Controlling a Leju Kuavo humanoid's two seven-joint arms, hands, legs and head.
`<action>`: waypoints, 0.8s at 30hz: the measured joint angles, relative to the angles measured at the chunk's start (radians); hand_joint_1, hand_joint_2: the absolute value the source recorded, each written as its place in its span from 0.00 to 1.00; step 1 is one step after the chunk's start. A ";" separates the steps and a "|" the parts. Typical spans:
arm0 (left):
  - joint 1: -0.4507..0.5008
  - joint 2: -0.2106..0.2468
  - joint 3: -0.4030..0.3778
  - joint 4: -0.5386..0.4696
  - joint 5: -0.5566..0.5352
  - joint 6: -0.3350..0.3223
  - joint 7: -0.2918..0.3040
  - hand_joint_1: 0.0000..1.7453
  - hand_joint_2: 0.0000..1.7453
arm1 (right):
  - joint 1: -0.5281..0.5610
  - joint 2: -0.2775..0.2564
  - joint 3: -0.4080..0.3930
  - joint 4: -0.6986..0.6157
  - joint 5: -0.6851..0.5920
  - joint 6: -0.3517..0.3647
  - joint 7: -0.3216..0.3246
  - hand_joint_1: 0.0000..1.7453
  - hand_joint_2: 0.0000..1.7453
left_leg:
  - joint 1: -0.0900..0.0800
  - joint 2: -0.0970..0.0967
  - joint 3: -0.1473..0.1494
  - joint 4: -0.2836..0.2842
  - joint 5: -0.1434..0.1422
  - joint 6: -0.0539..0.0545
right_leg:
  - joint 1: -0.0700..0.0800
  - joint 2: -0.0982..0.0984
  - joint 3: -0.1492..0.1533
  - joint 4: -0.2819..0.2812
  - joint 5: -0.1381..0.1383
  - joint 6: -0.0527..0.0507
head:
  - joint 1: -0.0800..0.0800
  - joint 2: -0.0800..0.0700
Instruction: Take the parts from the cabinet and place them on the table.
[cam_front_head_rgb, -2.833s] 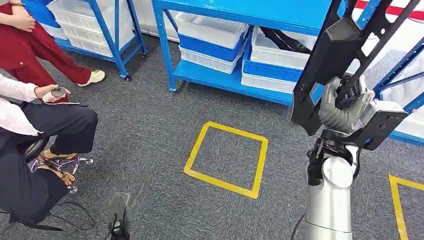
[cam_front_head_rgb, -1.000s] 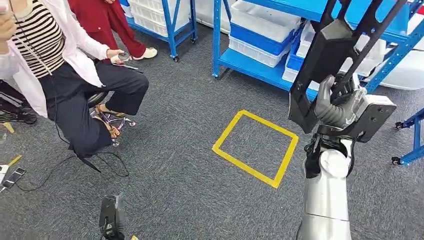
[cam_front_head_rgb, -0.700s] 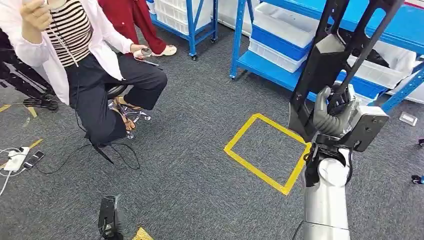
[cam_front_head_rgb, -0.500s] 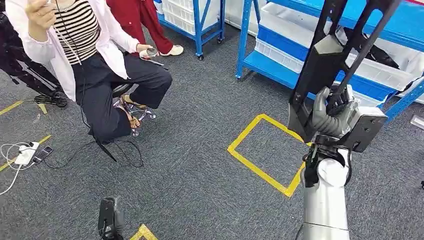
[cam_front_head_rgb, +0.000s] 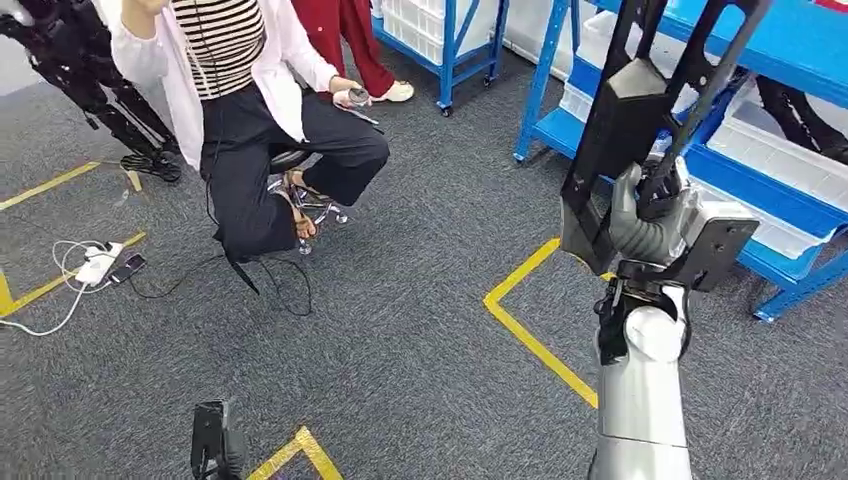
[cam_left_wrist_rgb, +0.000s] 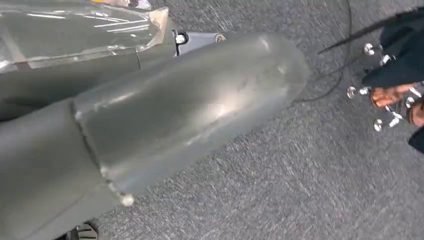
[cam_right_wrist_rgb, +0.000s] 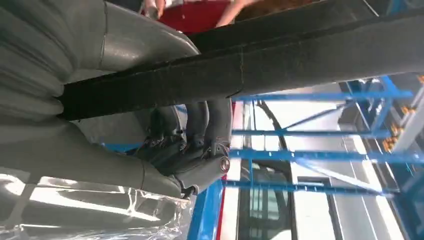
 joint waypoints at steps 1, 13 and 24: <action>0.000 -0.004 0.000 0.000 -0.003 -0.001 0.000 0.00 0.00 | 0.000 0.000 -0.001 0.000 0.000 0.000 0.000 1.00 1.00 | 0.002 -0.008 0.001 -0.005 0.004 0.007 | -0.007 0.045 -0.014 0.022 -0.016 0.002 | 0.003 0.000; -0.002 -0.009 0.000 0.000 -0.023 0.001 0.013 0.00 0.00 | -0.035 -0.011 -0.006 -0.009 -0.031 0.018 0.066 1.00 1.00 | -0.005 -0.133 -0.023 0.002 0.023 0.007 | -0.003 0.156 -0.014 0.007 0.004 -0.005 | 0.008 0.000; -0.003 -0.016 -0.005 0.001 -0.052 -0.007 0.042 0.00 0.00 | -0.328 0.004 -0.016 -0.027 -0.021 0.018 0.253 1.00 1.00 | 0.039 -0.011 -0.110 0.157 -0.011 -0.055 | -0.021 0.047 0.001 -0.002 0.005 -0.028 | 0.005 0.000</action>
